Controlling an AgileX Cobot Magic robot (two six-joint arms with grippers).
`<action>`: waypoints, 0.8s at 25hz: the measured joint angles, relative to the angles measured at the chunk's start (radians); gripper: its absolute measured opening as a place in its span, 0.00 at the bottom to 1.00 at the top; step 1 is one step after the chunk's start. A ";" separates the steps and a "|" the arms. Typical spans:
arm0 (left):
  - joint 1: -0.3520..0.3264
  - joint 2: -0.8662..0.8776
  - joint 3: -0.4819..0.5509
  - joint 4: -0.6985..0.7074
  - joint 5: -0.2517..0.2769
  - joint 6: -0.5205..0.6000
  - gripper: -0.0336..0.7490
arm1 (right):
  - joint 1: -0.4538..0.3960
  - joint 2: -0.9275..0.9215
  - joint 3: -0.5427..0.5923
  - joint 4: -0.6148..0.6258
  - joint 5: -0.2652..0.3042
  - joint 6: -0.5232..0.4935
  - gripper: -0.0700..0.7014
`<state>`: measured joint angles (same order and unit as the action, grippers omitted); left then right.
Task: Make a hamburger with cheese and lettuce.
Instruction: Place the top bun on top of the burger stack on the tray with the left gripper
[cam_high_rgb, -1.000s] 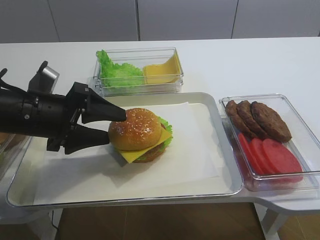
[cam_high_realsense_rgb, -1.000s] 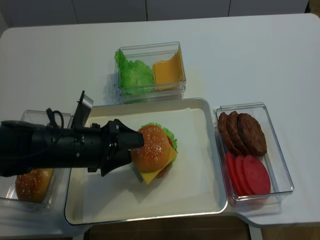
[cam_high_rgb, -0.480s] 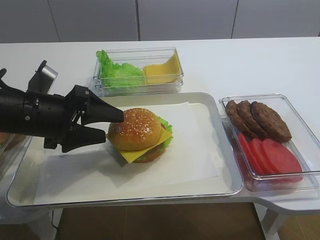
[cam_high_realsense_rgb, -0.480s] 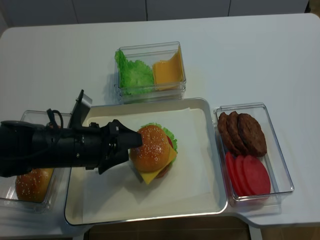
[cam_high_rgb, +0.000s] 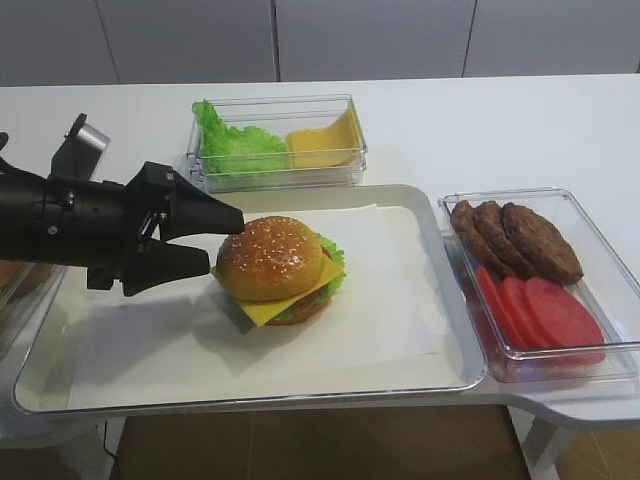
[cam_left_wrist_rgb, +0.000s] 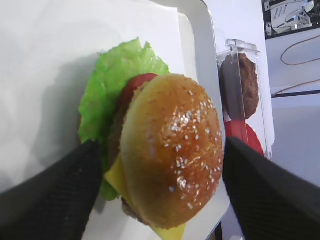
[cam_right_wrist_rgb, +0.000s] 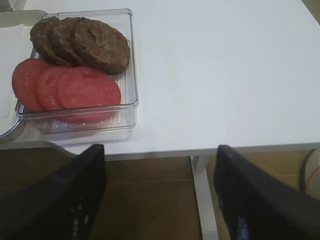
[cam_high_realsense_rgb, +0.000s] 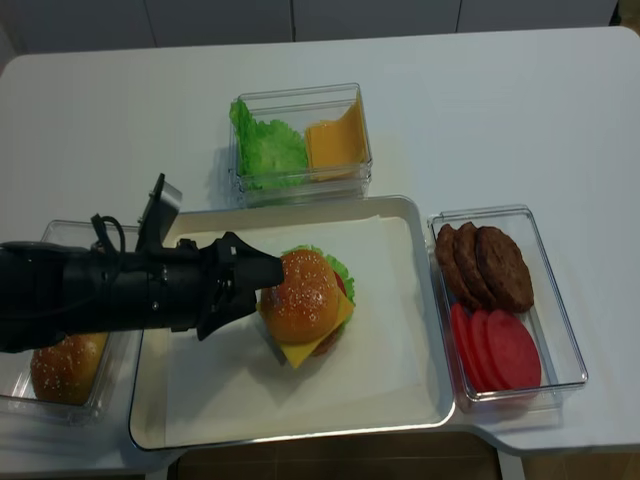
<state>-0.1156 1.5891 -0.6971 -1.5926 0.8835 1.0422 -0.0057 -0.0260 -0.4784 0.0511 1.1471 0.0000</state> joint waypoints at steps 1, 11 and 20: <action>0.005 0.000 0.000 -0.002 0.000 0.001 0.76 | 0.000 0.000 0.000 0.000 0.000 0.000 0.75; 0.087 -0.004 0.000 -0.006 0.048 0.042 0.68 | 0.000 0.000 0.000 0.000 0.000 0.000 0.75; 0.096 -0.051 0.000 -0.010 0.034 0.091 0.49 | 0.000 0.000 0.000 0.000 0.000 0.000 0.75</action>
<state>-0.0200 1.5385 -0.6971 -1.6026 0.9171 1.1335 -0.0057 -0.0260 -0.4784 0.0511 1.1471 0.0000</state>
